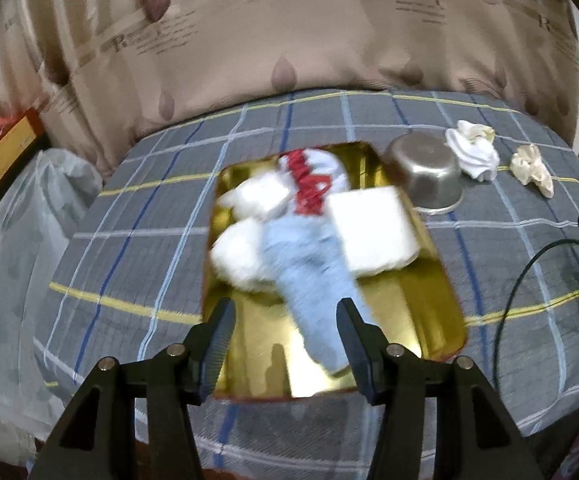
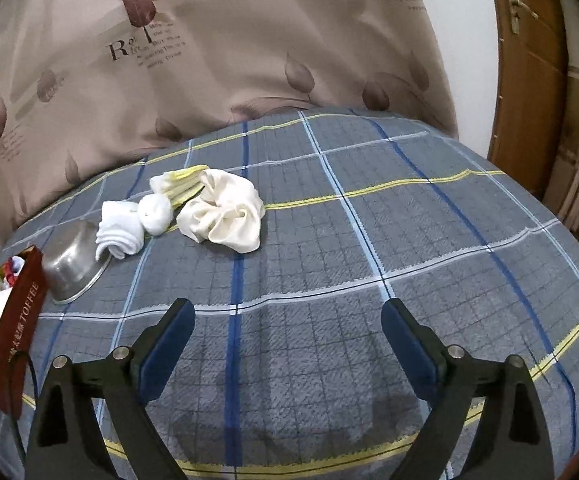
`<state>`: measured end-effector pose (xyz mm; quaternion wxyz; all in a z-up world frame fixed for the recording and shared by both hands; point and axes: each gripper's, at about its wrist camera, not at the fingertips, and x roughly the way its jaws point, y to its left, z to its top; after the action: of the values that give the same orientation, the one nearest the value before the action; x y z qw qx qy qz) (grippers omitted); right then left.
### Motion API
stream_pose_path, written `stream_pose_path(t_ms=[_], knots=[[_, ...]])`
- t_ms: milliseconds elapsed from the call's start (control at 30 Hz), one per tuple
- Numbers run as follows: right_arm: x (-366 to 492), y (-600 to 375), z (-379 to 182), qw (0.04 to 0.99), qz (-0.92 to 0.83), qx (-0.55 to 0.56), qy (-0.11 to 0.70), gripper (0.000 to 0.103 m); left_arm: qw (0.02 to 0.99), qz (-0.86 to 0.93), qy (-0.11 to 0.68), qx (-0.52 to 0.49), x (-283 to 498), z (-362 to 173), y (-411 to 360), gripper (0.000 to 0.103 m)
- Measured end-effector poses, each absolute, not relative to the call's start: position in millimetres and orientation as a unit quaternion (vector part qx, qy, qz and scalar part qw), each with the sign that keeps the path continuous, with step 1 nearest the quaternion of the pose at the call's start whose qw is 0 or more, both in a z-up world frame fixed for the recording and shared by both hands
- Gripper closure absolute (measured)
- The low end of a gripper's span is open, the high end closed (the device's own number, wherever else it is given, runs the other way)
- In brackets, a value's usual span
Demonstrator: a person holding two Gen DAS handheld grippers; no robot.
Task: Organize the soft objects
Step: 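Withdraw both grippers from the tin toward the remaining white socks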
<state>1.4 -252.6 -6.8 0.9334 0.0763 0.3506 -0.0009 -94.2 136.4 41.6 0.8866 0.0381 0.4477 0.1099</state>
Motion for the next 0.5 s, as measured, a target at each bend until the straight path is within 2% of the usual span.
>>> stream_pose_path(t_ms=[500], knots=[[4.1, -251.3, -7.5, 0.931, 0.045, 0.083, 0.351, 0.010, 0.890, 0.036, 0.445, 0.088, -31.6, 52.5, 48.7, 0.049]])
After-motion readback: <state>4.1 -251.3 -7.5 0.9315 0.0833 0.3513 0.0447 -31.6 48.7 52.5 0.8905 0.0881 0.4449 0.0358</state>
